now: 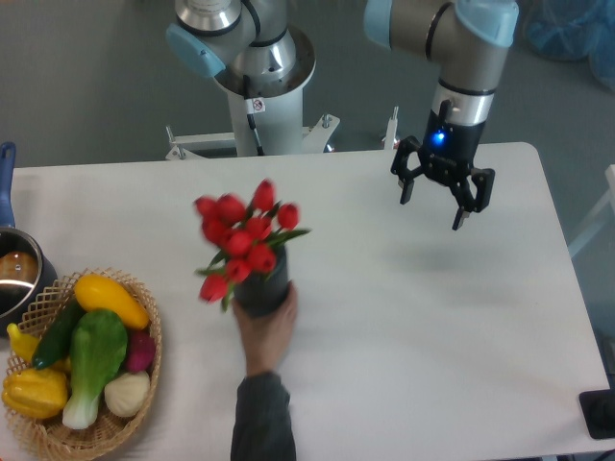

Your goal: Insert the flowers into the vase

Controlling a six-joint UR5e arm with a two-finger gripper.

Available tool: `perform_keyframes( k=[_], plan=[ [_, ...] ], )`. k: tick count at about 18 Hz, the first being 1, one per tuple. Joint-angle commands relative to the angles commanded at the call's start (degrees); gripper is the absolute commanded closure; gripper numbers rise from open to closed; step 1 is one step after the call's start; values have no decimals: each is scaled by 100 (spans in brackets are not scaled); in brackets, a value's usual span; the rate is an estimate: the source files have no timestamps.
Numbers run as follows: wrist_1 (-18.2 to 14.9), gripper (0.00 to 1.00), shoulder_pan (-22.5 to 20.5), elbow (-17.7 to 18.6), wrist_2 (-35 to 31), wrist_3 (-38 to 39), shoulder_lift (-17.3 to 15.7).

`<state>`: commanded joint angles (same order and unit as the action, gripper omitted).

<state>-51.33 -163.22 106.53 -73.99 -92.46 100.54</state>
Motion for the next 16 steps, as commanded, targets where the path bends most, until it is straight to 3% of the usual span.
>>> perform_keyframes(
  k=[8, 11, 16],
  plan=[
    [18, 0, 54, -800, -467, -61, 721],
    [35, 0, 45, -810, -923, -132, 783],
    [18, 0, 124, -748, -1117, -106, 792]
  ],
)
